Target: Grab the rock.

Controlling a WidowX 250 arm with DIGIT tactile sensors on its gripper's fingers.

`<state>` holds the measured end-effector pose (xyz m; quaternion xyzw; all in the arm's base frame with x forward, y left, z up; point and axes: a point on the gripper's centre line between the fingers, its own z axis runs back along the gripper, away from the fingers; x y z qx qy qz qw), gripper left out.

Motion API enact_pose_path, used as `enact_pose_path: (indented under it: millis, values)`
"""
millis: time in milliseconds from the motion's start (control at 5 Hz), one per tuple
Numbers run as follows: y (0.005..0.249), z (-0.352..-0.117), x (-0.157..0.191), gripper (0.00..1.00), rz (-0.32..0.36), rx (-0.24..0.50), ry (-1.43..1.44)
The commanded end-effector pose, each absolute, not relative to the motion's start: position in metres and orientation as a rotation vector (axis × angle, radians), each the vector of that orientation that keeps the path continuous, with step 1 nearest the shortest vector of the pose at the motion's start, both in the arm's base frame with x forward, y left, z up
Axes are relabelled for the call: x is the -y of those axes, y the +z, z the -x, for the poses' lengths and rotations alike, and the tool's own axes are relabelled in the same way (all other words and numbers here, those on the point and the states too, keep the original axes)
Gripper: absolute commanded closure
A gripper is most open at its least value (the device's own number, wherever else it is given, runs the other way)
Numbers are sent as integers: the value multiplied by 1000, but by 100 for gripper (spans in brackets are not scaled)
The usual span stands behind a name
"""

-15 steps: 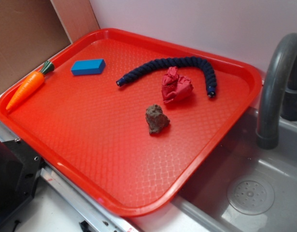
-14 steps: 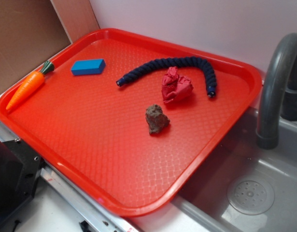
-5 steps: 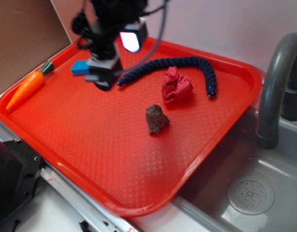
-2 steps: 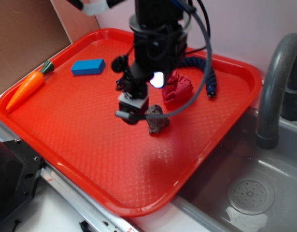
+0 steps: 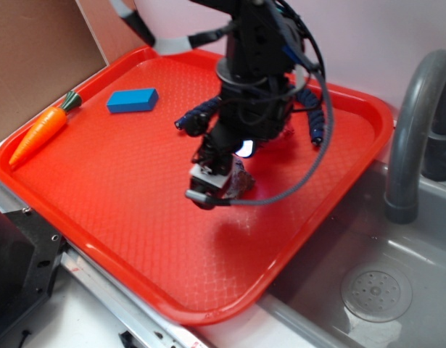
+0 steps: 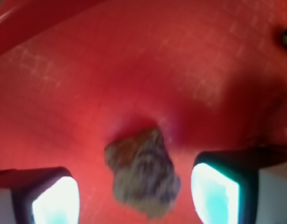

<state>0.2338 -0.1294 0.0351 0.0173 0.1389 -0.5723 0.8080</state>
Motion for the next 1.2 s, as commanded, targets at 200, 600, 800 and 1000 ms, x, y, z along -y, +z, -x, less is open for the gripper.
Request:
enact_pose_path:
  millis: [200,600,800,1000]
  values:
    - [34,-228,149,100,-155,-308,-1242]
    - [40,-230,144,100,-163,-329,-1182]
    - [80,-236,127,100,-104,-282,-997]
    - [127,-236,107,100,-8,-205,-834]
